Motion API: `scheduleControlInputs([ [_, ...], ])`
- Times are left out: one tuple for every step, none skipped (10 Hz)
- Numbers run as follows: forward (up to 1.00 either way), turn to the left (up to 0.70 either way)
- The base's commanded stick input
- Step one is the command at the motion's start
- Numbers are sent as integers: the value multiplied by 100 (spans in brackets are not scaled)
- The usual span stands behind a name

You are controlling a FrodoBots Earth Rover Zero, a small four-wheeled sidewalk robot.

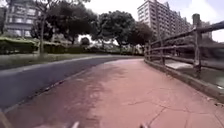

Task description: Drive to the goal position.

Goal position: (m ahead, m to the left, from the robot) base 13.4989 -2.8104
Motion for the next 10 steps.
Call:
scheduleControlInputs([
  [70,-27],
  [70,-16],
  [70,0],
  [70,0],
  [70,0],
  [70,-5],
  [70,-33],
  [70,-32],
  [70,-22],
  [70,0],
])
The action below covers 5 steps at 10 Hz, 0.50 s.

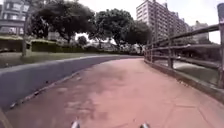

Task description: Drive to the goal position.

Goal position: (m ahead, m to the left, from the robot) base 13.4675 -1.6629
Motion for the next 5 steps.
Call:
scheduleControlInputs([
  [70,0],
  [70,0],
  [70,0],
  [70,0],
  [70,0],
])
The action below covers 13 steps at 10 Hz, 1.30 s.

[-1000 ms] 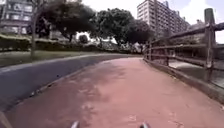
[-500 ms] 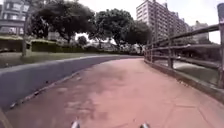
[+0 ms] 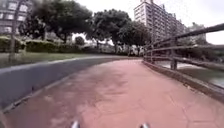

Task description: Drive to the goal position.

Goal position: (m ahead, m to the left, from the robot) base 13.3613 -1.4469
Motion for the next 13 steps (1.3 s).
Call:
scheduleControlInputs([
  [70,0],
  [70,0],
  [70,0],
  [70,0],
  [70,0],
  [70,0],
  [70,0],
  [70,0],
  [70,0],
  [70,0],
  [70,0],
  [70,0],
  [70,0],
])
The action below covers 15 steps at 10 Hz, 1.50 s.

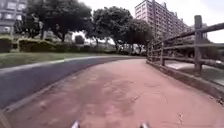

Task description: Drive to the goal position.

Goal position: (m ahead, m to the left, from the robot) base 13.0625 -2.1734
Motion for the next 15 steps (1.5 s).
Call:
scheduleControlInputs([
  [70,0],
  [70,0],
  [70,0],
  [70,0],
  [70,0],
  [70,0],
  [70,0],
  [70,-12],
  [70,-31],
  [70,-33],
  [70,-6],
  [70,0],
  [70,0],
  [70,0],
  [70,0],
])
